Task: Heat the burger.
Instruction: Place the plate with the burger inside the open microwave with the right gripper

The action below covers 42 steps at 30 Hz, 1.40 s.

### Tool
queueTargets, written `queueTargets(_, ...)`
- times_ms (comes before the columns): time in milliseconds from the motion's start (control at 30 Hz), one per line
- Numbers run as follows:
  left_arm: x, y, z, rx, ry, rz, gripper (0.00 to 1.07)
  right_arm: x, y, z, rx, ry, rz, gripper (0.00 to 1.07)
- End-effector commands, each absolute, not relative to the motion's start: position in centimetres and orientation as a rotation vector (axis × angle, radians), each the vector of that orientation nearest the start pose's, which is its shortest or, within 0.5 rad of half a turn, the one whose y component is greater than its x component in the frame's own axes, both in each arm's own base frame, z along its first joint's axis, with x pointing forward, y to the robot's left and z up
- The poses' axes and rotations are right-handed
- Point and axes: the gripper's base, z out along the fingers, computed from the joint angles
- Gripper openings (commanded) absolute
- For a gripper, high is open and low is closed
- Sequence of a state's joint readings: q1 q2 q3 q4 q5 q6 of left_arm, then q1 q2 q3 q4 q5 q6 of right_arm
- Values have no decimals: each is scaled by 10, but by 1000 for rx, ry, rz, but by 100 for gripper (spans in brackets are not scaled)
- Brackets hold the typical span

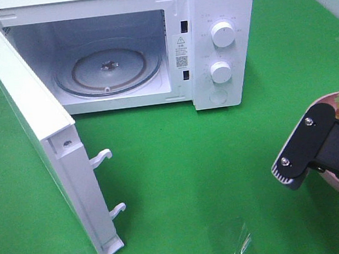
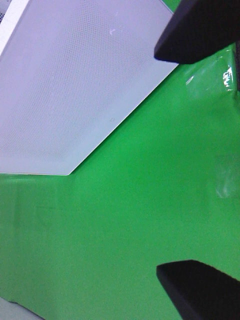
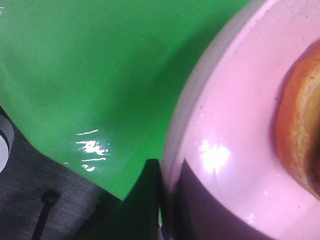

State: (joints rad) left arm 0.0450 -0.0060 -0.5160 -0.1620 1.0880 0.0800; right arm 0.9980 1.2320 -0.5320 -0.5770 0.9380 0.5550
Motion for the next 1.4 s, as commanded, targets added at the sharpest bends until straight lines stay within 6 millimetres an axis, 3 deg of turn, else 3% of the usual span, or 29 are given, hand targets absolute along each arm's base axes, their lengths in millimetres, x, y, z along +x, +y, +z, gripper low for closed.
queueTargets(33, -11, -14, 282, 53, 2008, -118, 100, 125, 119, 198, -1085, 2509, -514, 0)
queueTargets(367, -11, -14, 282, 53, 2008, -118, 100, 98, 141, 198, -1323, 2362, -464, 0)
queueTargets(567, -11, -14, 282, 53, 2008, -118, 100, 92, 146, 198, -1420, 2298, -466, 0)
queueTargets(1400, -11, -14, 282, 53, 2008, -118, 100, 101, 155, 204, -1740, 1924, -542, 0)
